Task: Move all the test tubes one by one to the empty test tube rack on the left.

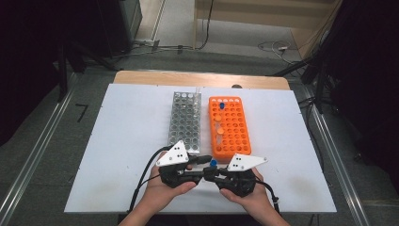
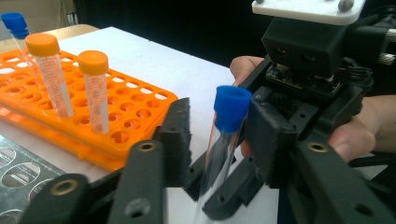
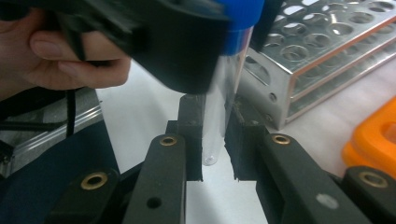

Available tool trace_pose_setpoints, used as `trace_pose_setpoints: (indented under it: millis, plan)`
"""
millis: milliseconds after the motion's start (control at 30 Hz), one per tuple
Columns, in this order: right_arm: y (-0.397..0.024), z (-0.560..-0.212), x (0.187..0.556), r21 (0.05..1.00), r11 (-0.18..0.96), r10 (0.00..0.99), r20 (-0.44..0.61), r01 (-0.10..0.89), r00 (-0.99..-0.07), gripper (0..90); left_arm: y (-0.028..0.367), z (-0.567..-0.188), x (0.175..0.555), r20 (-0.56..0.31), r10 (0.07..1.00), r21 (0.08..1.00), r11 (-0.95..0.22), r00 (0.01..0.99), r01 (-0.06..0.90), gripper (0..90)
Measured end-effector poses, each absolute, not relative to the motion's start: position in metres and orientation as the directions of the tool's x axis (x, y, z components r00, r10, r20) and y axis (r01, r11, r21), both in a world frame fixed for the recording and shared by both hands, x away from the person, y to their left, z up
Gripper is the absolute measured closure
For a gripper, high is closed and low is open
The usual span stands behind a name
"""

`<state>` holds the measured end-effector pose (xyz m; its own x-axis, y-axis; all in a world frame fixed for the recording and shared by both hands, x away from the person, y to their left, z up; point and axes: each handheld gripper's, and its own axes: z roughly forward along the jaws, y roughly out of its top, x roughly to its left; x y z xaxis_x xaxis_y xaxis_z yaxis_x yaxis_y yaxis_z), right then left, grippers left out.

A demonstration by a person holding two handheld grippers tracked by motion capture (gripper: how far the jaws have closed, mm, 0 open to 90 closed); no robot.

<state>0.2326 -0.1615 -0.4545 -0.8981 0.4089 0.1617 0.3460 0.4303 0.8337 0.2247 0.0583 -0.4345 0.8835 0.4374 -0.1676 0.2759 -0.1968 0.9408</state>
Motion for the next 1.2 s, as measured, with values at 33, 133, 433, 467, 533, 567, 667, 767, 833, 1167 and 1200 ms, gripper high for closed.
trace_pose_setpoints:
  millis: [33, 133, 433, 467, 533, 567, 667, 767, 833, 1167, 1200]
  plan:
    - [-0.161, -0.455, 0.232, 0.834, 0.434, 0.405, 0.158, 0.342, -0.9, 75.0, 0.057, -0.434, 0.225, -0.164, 0.432, 0.94, -0.205, 0.887, 0.273, 66.7]
    - [-0.159, -0.455, 0.232, 0.832, 0.436, 0.404, 0.158, 0.342, -0.901, 75.0, 0.056, -0.435, 0.224, -0.153, 0.43, 0.938, -0.22, 0.89, 0.267, 72.9]
    - [-0.162, -0.457, 0.235, 0.836, 0.428, 0.392, 0.172, 0.345, -0.904, 68.5, 0.061, -0.433, 0.227, -0.157, 0.466, 0.943, -0.192, 0.871, 0.273, 76.0]
    - [-0.163, -0.458, 0.236, 0.838, 0.425, 0.383, 0.176, 0.342, -0.907, 64.8, 0.063, -0.433, 0.228, -0.162, 0.469, 0.944, -0.184, 0.869, 0.275, 76.0]
    - [-0.166, -0.458, 0.237, 0.846, 0.412, 0.382, 0.178, 0.339, -0.907, 55.8, 0.065, -0.431, 0.229, -0.163, 0.476, 0.945, -0.175, 0.864, 0.275, 76.1]
    - [-0.168, -0.458, 0.237, 0.847, 0.405, 0.387, 0.183, 0.345, -0.904, 50.6, 0.067, -0.431, 0.229, -0.164, 0.481, 0.945, -0.173, 0.861, 0.276, 76.1]
    - [-0.175, -0.456, 0.24, 0.854, 0.385, 0.401, 0.187, 0.35, -0.897, 33.4, 0.069, -0.43, 0.232, -0.167, 0.496, 0.945, -0.165, 0.852, 0.281, 76.1]
    - [-0.183, -0.454, 0.241, 0.858, 0.388, 0.443, 0.146, 0.336, -0.885, 18.0, 0.071, -0.43, 0.235, -0.176, 0.51, 0.944, -0.155, 0.842, 0.291, 76.1]
    - [-0.191, -0.455, 0.245, 0.857, 0.379, 0.466, 0.148, 0.349, -0.872, 12.3, 0.07, -0.431, 0.237, -0.182, 0.518, 0.943, -0.15, 0.836, 0.298, 76.2]
    - [-0.234, -0.454, 0.26, 0.867, 0.316, 0.551, 0.163, 0.385, -0.818, 0.0, 0.071, -0.429, 0.251, -0.194, 0.553, 0.941, -0.129, 0.811, 0.313, 76.1]
    - [-0.237, -0.453, 0.259, 0.868, 0.319, 0.555, 0.154, 0.38, -0.818, 0.0, 0.072, -0.427, 0.253, -0.192, 0.558, 0.942, -0.126, 0.807, 0.312, 76.1]
